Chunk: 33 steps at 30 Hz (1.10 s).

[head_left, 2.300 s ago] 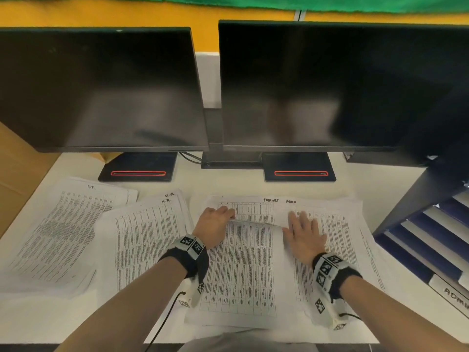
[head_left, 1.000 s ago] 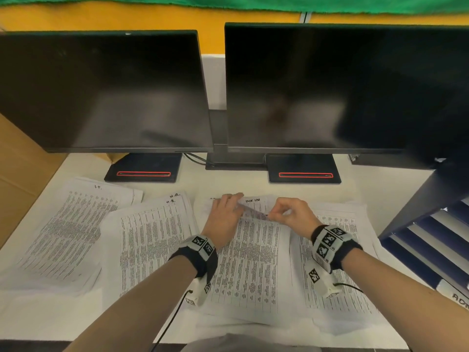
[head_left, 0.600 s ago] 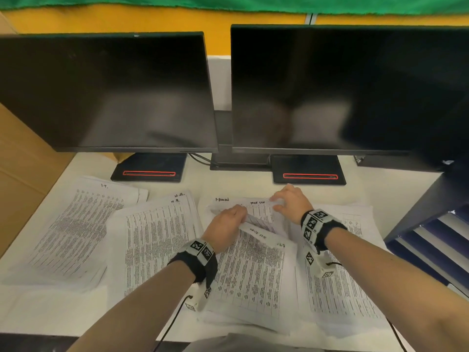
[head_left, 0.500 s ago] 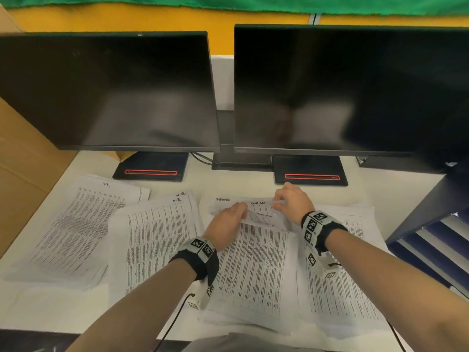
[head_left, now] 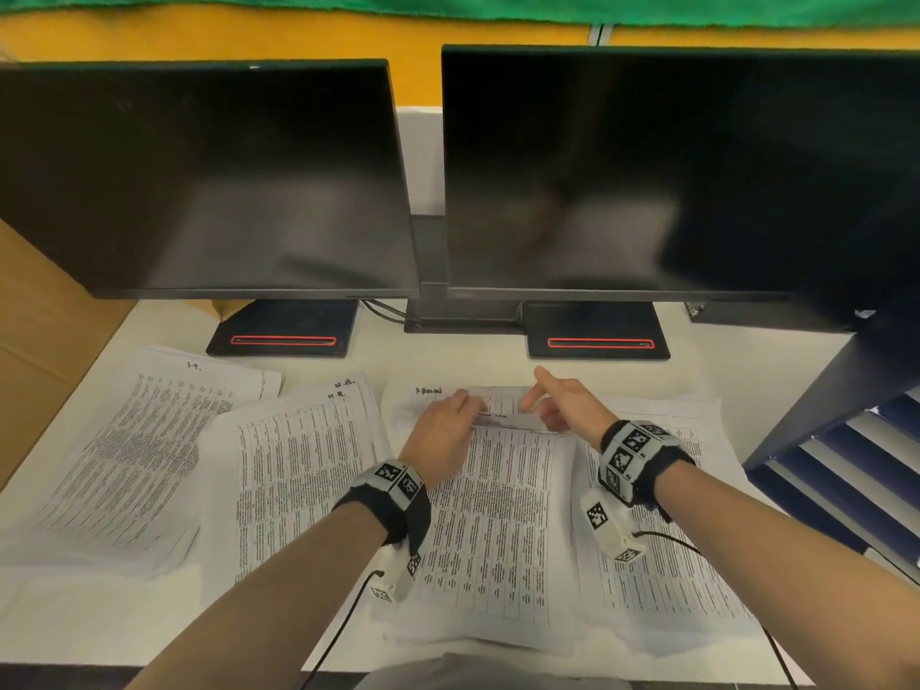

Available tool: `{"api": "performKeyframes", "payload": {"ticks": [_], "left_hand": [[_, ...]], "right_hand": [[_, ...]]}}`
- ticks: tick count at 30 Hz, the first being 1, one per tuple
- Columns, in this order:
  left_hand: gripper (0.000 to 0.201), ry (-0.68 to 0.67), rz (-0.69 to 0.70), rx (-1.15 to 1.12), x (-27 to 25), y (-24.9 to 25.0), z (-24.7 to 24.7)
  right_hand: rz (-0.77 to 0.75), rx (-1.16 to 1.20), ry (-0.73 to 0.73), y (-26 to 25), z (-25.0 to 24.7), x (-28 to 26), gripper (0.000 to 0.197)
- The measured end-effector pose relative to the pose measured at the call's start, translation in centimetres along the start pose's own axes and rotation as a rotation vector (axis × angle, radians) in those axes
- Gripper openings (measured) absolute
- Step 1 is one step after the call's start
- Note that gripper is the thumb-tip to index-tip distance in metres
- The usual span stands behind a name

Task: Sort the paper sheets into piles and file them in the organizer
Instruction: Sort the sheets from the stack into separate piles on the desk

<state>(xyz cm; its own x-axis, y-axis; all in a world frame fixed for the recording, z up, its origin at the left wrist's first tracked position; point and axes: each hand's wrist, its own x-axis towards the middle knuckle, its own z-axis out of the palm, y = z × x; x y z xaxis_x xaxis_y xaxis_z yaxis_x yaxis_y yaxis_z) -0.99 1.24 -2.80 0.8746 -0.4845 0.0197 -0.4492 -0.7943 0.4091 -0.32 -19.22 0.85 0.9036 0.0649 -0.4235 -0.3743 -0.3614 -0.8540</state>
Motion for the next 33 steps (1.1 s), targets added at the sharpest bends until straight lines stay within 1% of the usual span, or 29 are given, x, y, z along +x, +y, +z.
{"api": "performKeyframes", "payload": {"ticks": [1,3,4,5,6,8,11,13,14,17,20,22,23,24,25,27,29,30,31,32,33], "left_hand": [[0.026,0.006,0.028,0.034,-0.1,-0.1,0.1],[0.021,0.026,0.046,0.077,-0.2,-0.5,0.3],[0.021,0.037,0.050,0.090,-0.2,-0.6,0.3],[0.020,0.054,0.059,0.099,-0.2,-0.8,0.3],[0.019,0.068,0.067,0.103,-0.2,-0.9,0.3],[0.017,0.092,0.080,0.098,-0.2,-1.1,0.2],[0.012,0.133,0.084,0.079,-0.5,-1.2,0.1],[0.009,0.171,0.095,0.070,-0.9,-1.2,0.1],[0.009,0.187,0.097,0.071,-1.1,-1.2,0.1],[0.011,0.200,0.099,0.091,-1.8,-1.1,-0.1],[0.010,0.178,0.123,0.097,-2.3,-1.2,0.1],[0.008,0.160,0.149,0.084,-2.4,-1.1,0.2],[0.008,0.158,0.160,0.078,-2.4,-1.0,0.2],[0.011,0.151,0.165,0.072,-2.5,-0.9,0.1],[0.014,0.144,0.169,0.065,-2.4,-0.8,0.1],[0.013,0.124,0.161,0.036,-2.2,-0.7,0.2],[0.015,0.117,0.151,0.010,-2.0,-0.8,0.2],[0.016,0.119,0.142,-0.004,-1.9,-0.9,0.2],[0.017,0.125,0.133,-0.018,-1.8,-0.9,0.2],[0.017,0.130,0.124,-0.031,-1.7,-1.0,0.1],[0.018,0.131,0.117,-0.040,-1.6,-1.1,0.1]], "right_hand": [[-0.016,-0.057,0.031,0.1,0.0,0.4,0.045],[-0.096,-0.320,0.113,0.5,-0.3,1.4,0.027],[-0.120,-0.489,0.130,0.6,-0.6,1.8,0.026],[-0.118,-0.626,0.136,0.6,-0.7,2.2,0.031],[-0.102,-0.723,0.133,0.7,-0.8,2.6,0.034],[-0.081,-0.848,0.128,0.7,-0.9,3.0,0.030],[-0.092,-0.897,0.135,1.0,-1.0,3.1,0.020],[-0.151,-0.875,0.188,1.0,-0.9,2.9,0.010],[-0.182,-0.863,0.207,1.0,-0.9,2.8,0.008],[-0.248,-0.840,0.225,1.0,-0.9,2.5,0.013],[-0.286,-0.889,0.203,1.1,-1.2,2.2,0.016],[-0.316,-0.922,0.216,1.2,-1.3,2.3,0.020],[-0.345,-0.905,0.243,1.2,-1.2,2.2,0.020],[-0.361,-0.835,0.275,1.0,-1.0,1.9,0.019],[-0.382,-0.718,0.326,0.8,-0.7,1.6,0.019],[-0.295,-0.390,0.355,0.6,0.0,0.8,0.020],[-0.083,-0.077,0.247,1.5,0.6,0.3,0.023],[0.032,0.012,0.153,1.9,0.8,0.0,0.031],[0.088,0.037,0.060,2.7,1.0,-0.2,0.043],[0.135,-0.008,-0.028,3.2,1.1,-0.5,0.053],[0.150,-0.042,-0.069,4.0,1.1,-0.5,0.055]]}}
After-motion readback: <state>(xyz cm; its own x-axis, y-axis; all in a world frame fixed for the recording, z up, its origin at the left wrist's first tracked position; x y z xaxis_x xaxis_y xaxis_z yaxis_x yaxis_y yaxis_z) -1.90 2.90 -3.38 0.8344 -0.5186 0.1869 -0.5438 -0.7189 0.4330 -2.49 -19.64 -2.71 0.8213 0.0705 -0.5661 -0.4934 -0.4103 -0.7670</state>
